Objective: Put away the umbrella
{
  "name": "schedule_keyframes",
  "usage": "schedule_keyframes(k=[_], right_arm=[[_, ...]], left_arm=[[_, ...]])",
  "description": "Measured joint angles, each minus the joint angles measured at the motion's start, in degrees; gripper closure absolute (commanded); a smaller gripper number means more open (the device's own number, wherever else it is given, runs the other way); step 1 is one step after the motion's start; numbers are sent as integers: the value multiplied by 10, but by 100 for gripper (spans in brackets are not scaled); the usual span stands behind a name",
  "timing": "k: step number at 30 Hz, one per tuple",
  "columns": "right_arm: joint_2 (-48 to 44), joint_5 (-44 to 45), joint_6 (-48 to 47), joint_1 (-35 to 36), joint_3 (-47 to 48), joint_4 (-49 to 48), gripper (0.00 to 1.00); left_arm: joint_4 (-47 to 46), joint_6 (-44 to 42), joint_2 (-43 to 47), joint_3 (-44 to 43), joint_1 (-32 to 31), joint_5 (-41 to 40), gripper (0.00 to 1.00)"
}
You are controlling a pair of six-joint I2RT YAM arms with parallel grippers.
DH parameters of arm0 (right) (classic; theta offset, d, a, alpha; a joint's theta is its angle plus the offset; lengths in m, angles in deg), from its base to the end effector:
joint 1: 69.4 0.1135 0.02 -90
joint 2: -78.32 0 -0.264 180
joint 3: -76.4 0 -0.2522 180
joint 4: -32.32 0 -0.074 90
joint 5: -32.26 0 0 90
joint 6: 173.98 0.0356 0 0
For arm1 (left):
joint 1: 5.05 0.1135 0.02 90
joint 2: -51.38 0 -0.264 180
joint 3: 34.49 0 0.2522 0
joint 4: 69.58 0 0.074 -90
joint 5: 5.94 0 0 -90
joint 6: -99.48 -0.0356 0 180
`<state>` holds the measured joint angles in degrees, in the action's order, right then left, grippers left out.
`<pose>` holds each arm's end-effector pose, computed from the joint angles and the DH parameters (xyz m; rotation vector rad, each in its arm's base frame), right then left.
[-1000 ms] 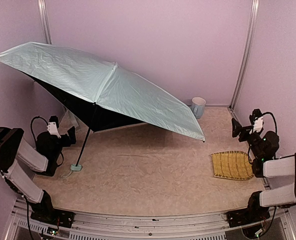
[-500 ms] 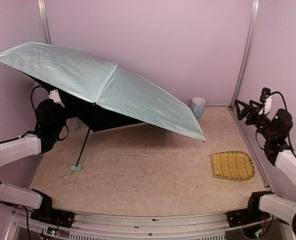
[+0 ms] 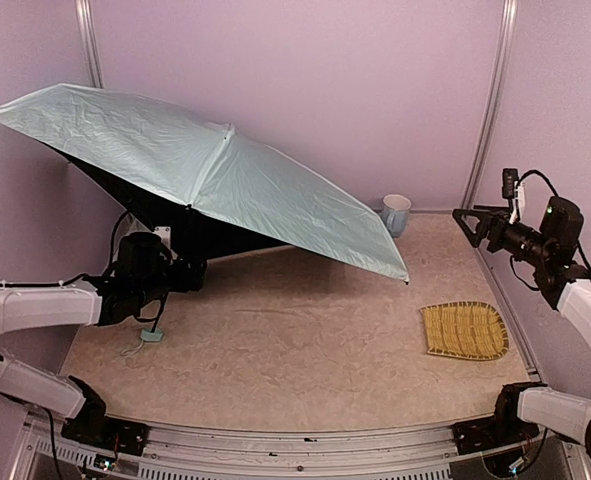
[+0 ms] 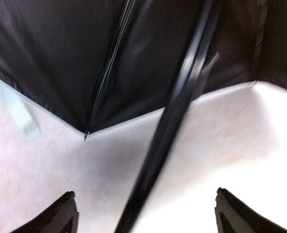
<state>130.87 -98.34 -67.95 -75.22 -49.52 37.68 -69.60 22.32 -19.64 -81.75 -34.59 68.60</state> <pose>0.2136 0.0015 0.3231 -0.2370 1.6527 0.7127 0.2345 -0.1220 0.2179 0.1133 1.9723 -0.2152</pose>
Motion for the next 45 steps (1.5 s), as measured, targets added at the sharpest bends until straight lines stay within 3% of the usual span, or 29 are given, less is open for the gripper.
schedule_keyframes(k=[3,7,12,24,29,35,38,42,45], right_arm=[[-4,-19,-12,0,1,24,6],[-23,-28,-22,0,-3,40,7],[-40,-32,-28,5,-3,43,7],[-54,-45,-41,52,17,96,10],[-113,-20,-45,58,60,174,10],[-120,50,-56,59,195,294,11],[-127,61,-62,59,216,322,15],[-135,78,-66,59,209,348,31],[-139,59,-34,62,189,352,37]], left_arm=[[19,4,-61,-21,0,-19,33],[19,0,-75,-24,-2,-29,78],[1,-21,-51,-10,-28,-13,99],[-65,1,-46,28,-119,-22,100],[-66,47,-115,-44,-156,-64,100],[-40,114,-207,-186,-155,-132,100],[-32,124,-228,-232,-155,-158,100],[-33,119,-239,-252,-167,-185,100],[-30,116,-242,-252,-179,-191,100]])
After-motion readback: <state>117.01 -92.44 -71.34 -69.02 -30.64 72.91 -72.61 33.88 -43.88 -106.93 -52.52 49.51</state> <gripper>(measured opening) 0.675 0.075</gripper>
